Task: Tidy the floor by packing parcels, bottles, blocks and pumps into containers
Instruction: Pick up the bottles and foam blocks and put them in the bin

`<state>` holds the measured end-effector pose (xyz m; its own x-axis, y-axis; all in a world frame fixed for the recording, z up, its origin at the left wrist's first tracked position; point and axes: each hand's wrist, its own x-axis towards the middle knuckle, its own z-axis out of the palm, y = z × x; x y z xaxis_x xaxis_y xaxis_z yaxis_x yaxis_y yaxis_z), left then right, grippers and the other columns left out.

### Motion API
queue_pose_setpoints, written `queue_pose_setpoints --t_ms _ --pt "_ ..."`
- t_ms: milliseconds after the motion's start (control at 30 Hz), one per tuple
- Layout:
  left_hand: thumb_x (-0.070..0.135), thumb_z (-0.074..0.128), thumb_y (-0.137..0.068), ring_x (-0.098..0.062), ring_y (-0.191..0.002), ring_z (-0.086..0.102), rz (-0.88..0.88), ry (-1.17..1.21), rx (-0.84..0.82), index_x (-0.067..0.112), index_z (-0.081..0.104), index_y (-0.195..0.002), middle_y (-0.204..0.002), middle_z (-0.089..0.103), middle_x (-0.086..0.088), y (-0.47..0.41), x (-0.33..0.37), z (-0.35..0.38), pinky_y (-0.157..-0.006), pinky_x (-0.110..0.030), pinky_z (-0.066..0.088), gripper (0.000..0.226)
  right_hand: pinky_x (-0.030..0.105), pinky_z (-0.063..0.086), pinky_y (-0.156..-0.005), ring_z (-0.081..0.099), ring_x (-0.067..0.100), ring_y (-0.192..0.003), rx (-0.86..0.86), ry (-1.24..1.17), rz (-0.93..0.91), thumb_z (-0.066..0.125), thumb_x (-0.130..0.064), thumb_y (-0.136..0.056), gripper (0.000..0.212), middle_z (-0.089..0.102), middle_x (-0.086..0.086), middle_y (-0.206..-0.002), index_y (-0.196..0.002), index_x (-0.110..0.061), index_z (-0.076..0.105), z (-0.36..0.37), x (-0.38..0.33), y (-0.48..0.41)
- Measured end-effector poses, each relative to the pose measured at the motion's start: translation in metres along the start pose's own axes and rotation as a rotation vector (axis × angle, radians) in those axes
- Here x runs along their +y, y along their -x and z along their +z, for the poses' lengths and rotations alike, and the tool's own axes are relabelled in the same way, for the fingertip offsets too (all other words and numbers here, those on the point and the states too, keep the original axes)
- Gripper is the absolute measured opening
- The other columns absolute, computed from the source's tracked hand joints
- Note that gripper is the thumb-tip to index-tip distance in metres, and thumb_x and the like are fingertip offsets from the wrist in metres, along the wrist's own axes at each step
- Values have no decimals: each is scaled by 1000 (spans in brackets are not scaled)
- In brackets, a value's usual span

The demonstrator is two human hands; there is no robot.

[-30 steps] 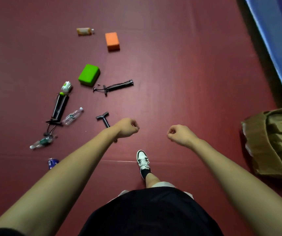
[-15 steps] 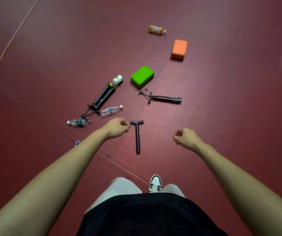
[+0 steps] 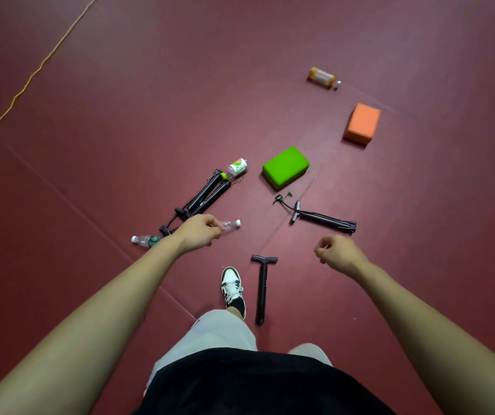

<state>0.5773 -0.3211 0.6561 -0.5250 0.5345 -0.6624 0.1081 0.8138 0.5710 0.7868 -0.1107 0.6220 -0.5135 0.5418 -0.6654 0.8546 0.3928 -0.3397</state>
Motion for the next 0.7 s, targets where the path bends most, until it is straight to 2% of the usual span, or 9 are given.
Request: queue_pose_setpoints --t_ms 67,200,367,500,600,667,700 --pt "10 50 -91 -13 -61 50 5 2 -32 7 62 -102 -86 61 -4 -27 5 -22 -38 -9 33 17 35 54 -79 63 27 -81 9 -12 22 51 -15 -81 15 71 12 -89 -75 -20 64 -9 -22 -24" --pt "8 49 -90 -13 -63 52 -16 26 -62 13 61 -91 -79 60 2 -90 8 -68 -56 -19 41 13 32 49 -78 63 28 -91 59 -44 66 50 -15 -83 19 71 9 -90 -68 -24 58 -27 -68 -80" --pt "7 48 -90 -12 -55 46 -84 76 -95 20 58 -83 -83 63 -3 -168 10 -104 -44 -19 34 18 32 48 -75 63 28 -86 74 -67 118 49 -18 -84 14 70 8 -87 -80 -17 63 -40 -102 -157" --pt "10 48 -92 -12 -61 49 -110 122 -60 15 61 -93 -86 62 -2 -244 11 -119 -52 -23 34 15 30 44 -68 56 26 -80 44 -32 163 51 -17 -84 17 63 5 -76 -67 -19 54 -44 -116 -236" --pt "7 48 -91 -11 -56 45 -114 160 -40 12 62 -95 -83 59 -4 -306 10 -121 -53 -22 35 15 27 38 -66 51 24 -75 5 -7 178 50 -15 -85 11 57 -1 -64 -77 -16 58 -36 -123 -303" --pt "7 49 -90 -10 -54 44 -115 127 -30 12 62 -97 -83 59 -4 -357 4 -119 -50 -19 35 15 27 38 -68 54 25 -71 -6 -16 187 49 -16 -87 10 61 6 -75 -87 -15 59 -26 -125 -353" --pt "8 50 -91 -11 -56 45 -110 114 -23 12 62 -99 -85 59 -4 -384 -2 -118 -51 -20 37 15 28 40 -71 58 26 -75 -4 -29 189 50 -17 -88 11 64 10 -86 -92 -14 60 -20 -124 -380"
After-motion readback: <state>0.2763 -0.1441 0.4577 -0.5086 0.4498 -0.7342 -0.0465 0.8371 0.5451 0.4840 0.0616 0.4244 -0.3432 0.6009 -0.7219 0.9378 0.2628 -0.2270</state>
